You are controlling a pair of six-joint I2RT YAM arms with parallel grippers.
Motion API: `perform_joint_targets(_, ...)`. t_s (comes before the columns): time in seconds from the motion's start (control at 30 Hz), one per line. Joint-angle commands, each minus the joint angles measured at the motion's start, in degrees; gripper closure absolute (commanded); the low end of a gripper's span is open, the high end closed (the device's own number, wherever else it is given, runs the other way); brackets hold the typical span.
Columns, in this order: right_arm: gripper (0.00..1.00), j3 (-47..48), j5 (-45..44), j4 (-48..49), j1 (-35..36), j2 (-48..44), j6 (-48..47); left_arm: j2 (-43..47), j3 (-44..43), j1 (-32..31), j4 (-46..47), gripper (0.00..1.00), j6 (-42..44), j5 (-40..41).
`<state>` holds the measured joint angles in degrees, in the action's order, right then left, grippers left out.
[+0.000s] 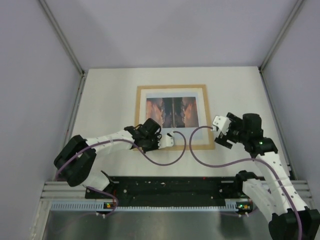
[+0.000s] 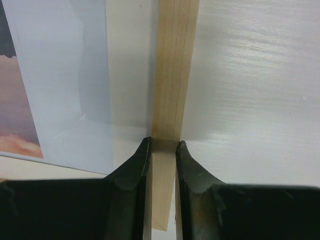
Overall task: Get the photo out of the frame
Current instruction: Turn over the photo frame at the center of the board.
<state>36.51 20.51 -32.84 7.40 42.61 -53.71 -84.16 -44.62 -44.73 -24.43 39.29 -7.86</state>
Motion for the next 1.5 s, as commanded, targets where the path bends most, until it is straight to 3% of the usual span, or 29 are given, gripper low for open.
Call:
perform_joint_targets(0.0, 0.11, -1.4, 2.0, -4.1, 0.4, 1.1, -7.5, 1.2, -1.3, 0.2, 0.5, 1.00, -1.7, 0.5)
perform_joint_targets(0.13, 0.11, -2.2, 4.6, -5.0, 0.3, 0.3, -9.5, 1.9, -1.9, 0.2, 0.0, 1.00, -2.0, -0.3)
perform_joint_targets(0.47, 0.12, -8.1, 9.7, -5.2, 0.5, 1.9, -28.1, 3.7, -2.7, 0.2, -0.7, 1.00, -2.4, -0.1)
perform_joint_targets(0.9, 0.11, -17.2, 3.0, 16.8, 4.5, 4.2, -34.7, 4.4, -4.3, 0.2, -1.5, 1.00, -3.4, 0.0)
perform_joint_targets(1.2, 0.11, -20.1, -2.3, 20.2, 13.9, 4.0, -34.1, 3.4, -6.2, 0.2, -2.4, 1.00, -3.8, -0.1)
perform_joint_targets(1.47, 0.13, -21.0, -4.3, 16.5, 15.5, 3.1, -33.7, 3.6, -6.3, 0.2, -2.2, 1.00, -4.1, -0.1)
